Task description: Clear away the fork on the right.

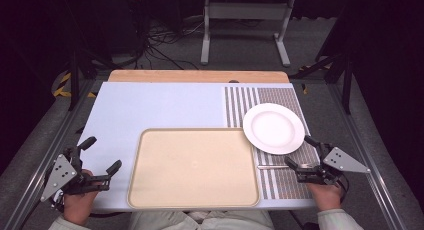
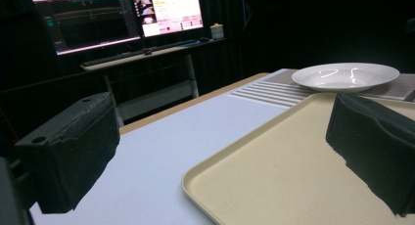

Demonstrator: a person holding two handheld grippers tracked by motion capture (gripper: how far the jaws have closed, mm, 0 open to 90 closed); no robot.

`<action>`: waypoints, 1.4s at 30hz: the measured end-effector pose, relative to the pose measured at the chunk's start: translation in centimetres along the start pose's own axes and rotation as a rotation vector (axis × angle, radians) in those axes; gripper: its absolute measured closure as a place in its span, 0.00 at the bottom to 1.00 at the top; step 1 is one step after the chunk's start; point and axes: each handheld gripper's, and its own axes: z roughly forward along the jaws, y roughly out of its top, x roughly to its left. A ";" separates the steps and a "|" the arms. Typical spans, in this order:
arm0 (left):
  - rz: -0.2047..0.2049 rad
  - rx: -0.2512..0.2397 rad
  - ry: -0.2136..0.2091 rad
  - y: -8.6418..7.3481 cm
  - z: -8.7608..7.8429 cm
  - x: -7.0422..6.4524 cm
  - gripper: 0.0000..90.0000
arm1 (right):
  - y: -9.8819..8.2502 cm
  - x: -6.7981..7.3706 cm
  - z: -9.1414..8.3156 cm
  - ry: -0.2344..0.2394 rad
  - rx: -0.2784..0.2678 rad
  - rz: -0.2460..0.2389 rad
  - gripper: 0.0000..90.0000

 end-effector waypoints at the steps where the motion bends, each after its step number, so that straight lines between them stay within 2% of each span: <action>1: -0.001 0.000 0.000 0.0 0.0 0.0 0.00 | 0.0 0.0 0.0 -0.001 0.004 0.000 0.04; 4: 0.004 0.001 0.001 0.1 0.0 -0.2 0.00 | -0.1 -0.2 -0.1 0.005 -0.001 0.014 0.04; 12: -0.002 0.002 0.002 0.0 -0.1 -0.2 0.00 | 0.1 -0.1 -0.1 0.021 -0.011 0.004 0.05; 14: -0.005 -0.003 0.003 0.0 -0.2 -0.1 0.00 | 0.3 -0.1 -0.2 0.034 -0.004 -0.002 0.09; 22: 0.005 0.004 -0.003 0.1 0.0 -0.4 0.00 | 0.8 -0.5 -0.5 0.036 -0.019 -0.001 0.10; 27: 0.003 0.008 -0.003 0.0 0.1 -0.3 0.00 | 1.9 -0.9 -0.4 0.038 -0.022 -0.016 0.10; 28: 0.001 0.009 -0.003 0.0 0.0 -0.3 0.00 | 2.4 -1.1 -0.2 0.050 -0.002 -0.029 0.10; 30: -0.001 0.008 -0.004 0.0 0.0 -0.3 0.00 | 2.6 -1.2 -0.2 0.056 0.008 -0.029 0.10; 31: 0.000 0.008 -0.004 0.0 0.0 -0.3 0.01 | 3.0 -1.3 0.1 0.083 0.019 -0.019 0.10; 33: -0.001 0.010 -0.005 0.0 0.0 -0.3 0.01 | 3.7 -1.5 0.4 0.092 0.030 -0.027 0.10; 37: 0.002 0.012 -0.007 0.0 0.1 -0.4 0.01 | 4.5 -1.7 0.8 0.091 0.019 -0.040 0.10; 42: 0.002 0.012 -0.007 0.0 0.0 -0.3 0.01 | 5.4 -2.0 1.9 0.116 0.008 -0.033 0.11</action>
